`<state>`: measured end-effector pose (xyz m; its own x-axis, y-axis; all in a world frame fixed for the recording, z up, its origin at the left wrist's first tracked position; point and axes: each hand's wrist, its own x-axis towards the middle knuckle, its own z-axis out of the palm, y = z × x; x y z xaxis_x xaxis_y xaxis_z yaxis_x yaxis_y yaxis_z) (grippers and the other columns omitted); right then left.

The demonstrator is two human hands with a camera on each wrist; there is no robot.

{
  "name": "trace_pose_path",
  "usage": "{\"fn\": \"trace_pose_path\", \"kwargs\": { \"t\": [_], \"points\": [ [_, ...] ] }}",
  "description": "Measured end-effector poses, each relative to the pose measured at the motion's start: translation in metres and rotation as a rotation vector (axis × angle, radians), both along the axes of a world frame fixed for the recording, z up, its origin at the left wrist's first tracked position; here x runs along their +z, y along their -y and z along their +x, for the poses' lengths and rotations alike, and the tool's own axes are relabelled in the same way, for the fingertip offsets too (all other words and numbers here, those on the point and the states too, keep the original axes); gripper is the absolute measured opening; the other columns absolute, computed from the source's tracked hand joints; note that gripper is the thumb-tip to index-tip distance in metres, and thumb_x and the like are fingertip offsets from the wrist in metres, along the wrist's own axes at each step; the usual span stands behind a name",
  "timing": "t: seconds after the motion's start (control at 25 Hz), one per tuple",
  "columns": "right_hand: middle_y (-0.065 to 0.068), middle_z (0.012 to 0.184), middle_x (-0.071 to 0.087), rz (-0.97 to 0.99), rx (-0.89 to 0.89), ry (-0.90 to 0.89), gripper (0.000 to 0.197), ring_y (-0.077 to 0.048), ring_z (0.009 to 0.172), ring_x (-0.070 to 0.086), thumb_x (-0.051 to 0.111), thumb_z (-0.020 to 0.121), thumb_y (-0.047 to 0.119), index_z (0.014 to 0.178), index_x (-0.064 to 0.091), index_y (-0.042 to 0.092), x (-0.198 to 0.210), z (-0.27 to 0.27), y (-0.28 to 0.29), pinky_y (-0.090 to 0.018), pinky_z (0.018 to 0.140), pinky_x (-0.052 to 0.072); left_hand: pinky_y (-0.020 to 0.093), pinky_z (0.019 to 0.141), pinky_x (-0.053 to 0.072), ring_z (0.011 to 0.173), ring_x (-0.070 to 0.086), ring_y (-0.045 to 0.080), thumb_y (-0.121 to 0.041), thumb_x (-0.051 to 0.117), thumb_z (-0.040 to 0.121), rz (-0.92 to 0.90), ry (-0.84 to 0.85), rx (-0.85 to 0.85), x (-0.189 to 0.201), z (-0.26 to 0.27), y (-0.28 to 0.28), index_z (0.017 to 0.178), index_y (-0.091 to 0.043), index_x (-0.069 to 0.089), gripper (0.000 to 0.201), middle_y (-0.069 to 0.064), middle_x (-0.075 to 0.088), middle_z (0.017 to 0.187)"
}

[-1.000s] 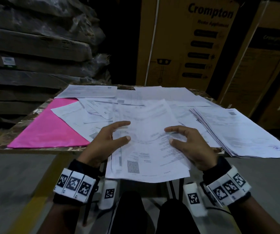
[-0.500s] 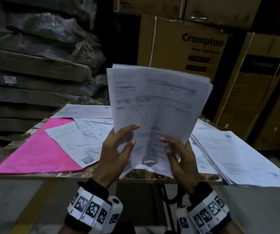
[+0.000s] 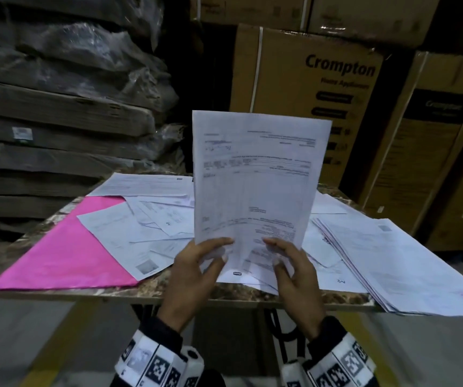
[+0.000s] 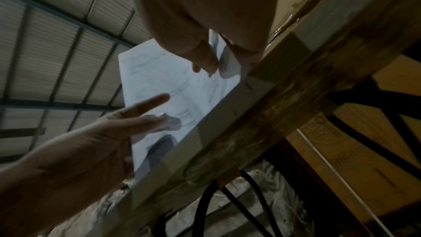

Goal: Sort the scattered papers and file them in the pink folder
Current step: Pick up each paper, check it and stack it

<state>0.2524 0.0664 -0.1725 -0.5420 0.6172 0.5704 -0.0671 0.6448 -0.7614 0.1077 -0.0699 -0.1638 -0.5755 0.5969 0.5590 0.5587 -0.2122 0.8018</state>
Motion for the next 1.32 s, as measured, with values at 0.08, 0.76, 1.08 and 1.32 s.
{"fn": "trace_pose_path", "kwargs": {
  "t": [0.08, 0.76, 1.08, 1.32],
  "points": [
    [0.006, 0.127, 0.062, -0.017, 0.01, 0.016, 0.048, -0.004, 0.122, 0.053, 0.049, 0.096, -0.01, 0.115, 0.066, 0.031, 0.002, -0.001, 0.0, -0.009, 0.1, 0.043, 0.013, 0.084, 0.054, 0.113, 0.054, -0.011, -0.006, 0.07, 0.09, -0.013, 0.007, 0.016, -0.004, -0.002, 0.003, 0.108, -0.033, 0.073, 0.032, -0.002, 0.061, 0.125],
    [0.015, 0.103, 0.072, 0.342, 0.208, 0.332, 0.068, -0.005, 0.097, 0.067, 0.063, 0.075, -0.026, 0.098, 0.079, 0.036, 0.081, 0.049, -0.06, -0.029, 0.075, 0.058, 0.05, 0.114, 0.01, 0.147, 0.016, 0.009, -0.027, 0.087, 0.073, -0.15, -0.283, 0.325, 0.048, -0.034, 0.045, 0.091, -0.047, 0.076, 0.029, -0.009, 0.024, 0.161],
    [0.01, 0.094, 0.073, 0.361, 0.173, 0.317, 0.034, -0.007, 0.091, 0.068, 0.07, 0.085, -0.007, 0.099, 0.08, 0.022, 0.087, 0.067, -0.054, -0.024, 0.072, 0.056, 0.02, 0.074, 0.056, 0.088, 0.071, 0.007, 0.008, 0.081, 0.072, 0.083, 0.091, 0.072, 0.034, -0.047, 0.056, 0.084, -0.02, 0.079, 0.03, -0.005, 0.076, 0.094],
    [0.002, 0.102, 0.074, -0.008, 0.08, 0.053, 0.022, -0.024, 0.087, 0.07, 0.066, 0.089, -0.004, 0.097, 0.077, 0.012, 0.06, 0.066, -0.058, -0.036, 0.065, 0.059, 0.033, 0.076, 0.062, 0.1, 0.072, 0.022, 0.004, 0.079, 0.074, 0.199, 0.361, 0.104, 0.016, -0.052, 0.058, 0.088, -0.02, 0.078, 0.027, 0.0, 0.078, 0.098]
  ]
}}
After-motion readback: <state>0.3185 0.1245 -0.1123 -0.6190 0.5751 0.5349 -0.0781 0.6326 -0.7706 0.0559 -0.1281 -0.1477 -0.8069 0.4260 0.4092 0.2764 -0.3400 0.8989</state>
